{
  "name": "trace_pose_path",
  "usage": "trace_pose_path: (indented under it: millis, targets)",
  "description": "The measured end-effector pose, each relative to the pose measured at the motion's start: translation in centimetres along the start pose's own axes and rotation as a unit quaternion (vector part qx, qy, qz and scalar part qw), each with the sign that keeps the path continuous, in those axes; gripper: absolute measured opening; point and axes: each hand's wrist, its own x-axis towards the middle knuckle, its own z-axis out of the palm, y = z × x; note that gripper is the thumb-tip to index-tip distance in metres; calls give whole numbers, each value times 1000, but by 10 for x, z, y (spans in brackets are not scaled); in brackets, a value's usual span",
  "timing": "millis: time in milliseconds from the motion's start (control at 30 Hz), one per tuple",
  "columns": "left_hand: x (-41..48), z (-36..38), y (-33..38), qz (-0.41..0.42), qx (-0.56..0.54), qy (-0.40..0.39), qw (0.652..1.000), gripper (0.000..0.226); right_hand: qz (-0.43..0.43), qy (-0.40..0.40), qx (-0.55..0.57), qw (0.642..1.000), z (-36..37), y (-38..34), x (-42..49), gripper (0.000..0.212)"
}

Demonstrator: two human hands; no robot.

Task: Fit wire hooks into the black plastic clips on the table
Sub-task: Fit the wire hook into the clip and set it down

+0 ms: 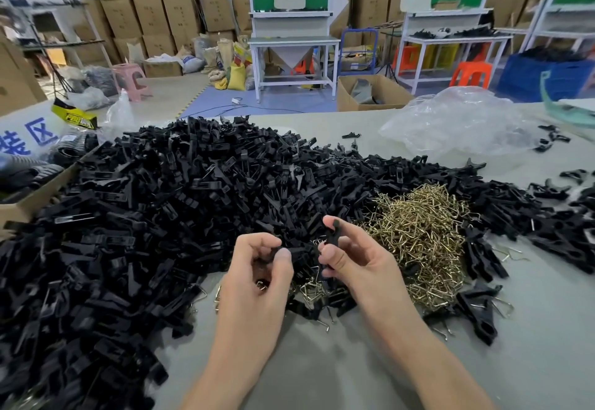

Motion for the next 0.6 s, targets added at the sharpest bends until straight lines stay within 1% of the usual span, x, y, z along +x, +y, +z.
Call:
trace_pose_path:
  millis: [67, 133, 167, 233, 267, 300, 333, 400, 500, 600]
  targets:
    - [2, 1, 2, -38, -66, -17, 997, 7, 20, -26, 44, 998, 0, 0, 0, 45]
    - [5, 1, 3, -105, -171, -31, 979, 17, 39, -50, 81, 995, 0, -2, -2, 45]
    - [6, 1, 3, -139, -230, -35, 962, 21, 45, -59, 86, 994, 1, -2, -2, 44]
    - [8, 2, 5, -199, -343, -43, 917, 24, 47, -67, 67, 994, 3, -4, -4, 42]
    - [8, 3, 6, -222, -375, -52, 899, 26, 45, -67, 56, 995, 5, -5, -4, 41]
    - [9, 4, 7, -235, -388, -61, 889, 28, 42, -66, 50, 996, 6, -6, -4, 40]
    - [9, 5, 7, -240, -389, -67, 887, 31, 39, -64, 48, 996, 7, -7, -4, 39]
    - [8, 9, 7, -230, -365, -70, 900, 34, 33, -59, 47, 997, 7, -9, -4, 38]
    - [6, 11, 5, -205, -298, -69, 930, 25, 25, -58, 62, 996, 6, -10, -4, 38]
    - [5, 9, 2, -196, -266, -55, 942, 25, 24, -49, 70, 996, 5, -10, -4, 37]
